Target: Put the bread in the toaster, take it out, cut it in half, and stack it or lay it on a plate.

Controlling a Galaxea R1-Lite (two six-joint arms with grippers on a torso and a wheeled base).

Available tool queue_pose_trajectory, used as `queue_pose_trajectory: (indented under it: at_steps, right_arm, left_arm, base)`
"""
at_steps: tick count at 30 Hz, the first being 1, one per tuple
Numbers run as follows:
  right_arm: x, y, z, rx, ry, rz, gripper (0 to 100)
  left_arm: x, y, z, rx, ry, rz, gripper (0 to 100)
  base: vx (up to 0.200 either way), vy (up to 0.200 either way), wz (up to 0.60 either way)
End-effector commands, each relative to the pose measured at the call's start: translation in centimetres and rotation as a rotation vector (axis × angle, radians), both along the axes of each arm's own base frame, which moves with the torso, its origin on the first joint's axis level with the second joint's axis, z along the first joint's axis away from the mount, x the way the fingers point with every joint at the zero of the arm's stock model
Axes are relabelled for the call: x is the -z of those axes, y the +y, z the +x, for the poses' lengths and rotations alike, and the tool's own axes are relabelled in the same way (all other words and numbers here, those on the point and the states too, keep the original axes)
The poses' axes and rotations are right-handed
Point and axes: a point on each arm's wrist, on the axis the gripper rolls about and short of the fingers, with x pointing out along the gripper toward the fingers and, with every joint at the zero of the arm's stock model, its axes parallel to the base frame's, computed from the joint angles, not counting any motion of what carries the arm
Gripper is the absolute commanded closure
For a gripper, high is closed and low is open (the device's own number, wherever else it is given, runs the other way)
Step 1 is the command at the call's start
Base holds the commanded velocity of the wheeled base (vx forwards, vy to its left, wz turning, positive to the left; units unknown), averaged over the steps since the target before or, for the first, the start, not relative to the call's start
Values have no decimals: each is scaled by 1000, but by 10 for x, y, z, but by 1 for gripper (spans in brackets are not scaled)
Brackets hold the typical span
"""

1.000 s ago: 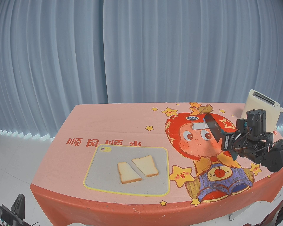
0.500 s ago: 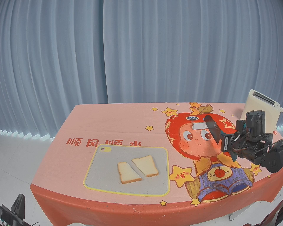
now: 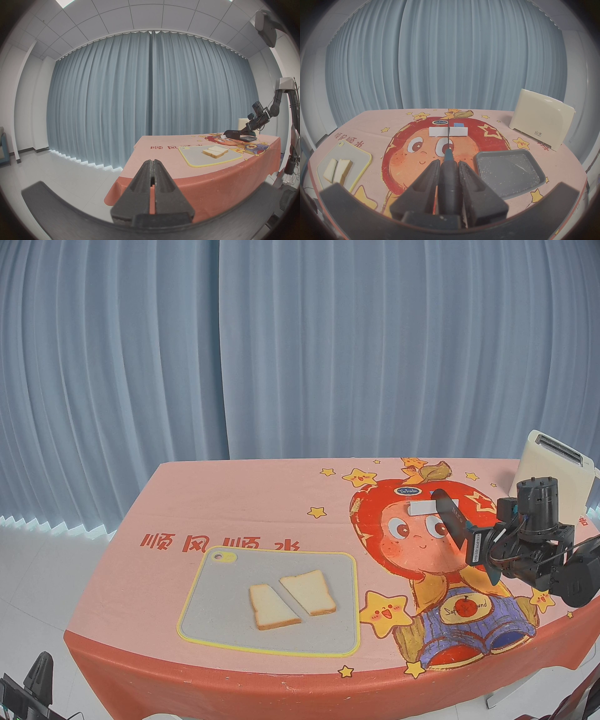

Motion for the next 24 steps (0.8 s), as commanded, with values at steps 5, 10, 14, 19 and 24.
queue_pose_trajectory:
  at_steps: [5, 10, 14, 19, 24]
  right_arm:
    - [1, 1, 0, -2, 4, -2, 100]
    - [2, 1, 0, -3, 6, -2, 100]
    - [2, 1, -1, -4, 6, -1, 100]
    - [2, 1, 0, -2, 6, -1, 100]
    - [3, 1, -1, -2, 10, -3, 100]
  left_arm:
    - [5, 0, 0, -1, 4, 0, 100]
    - [5, 0, 0, 0, 6, 0, 100]
    - [5, 0, 0, -1, 6, 0, 100]
    - [5, 0, 0, -1, 6, 0, 100]
    - [5, 0, 0, -1, 4, 0, 100]
  base:
    - [0, 0, 0]
    - [0, 0, 0]
    - [0, 0, 0]
    - [0, 0, 0]
    - [0, 0, 0]
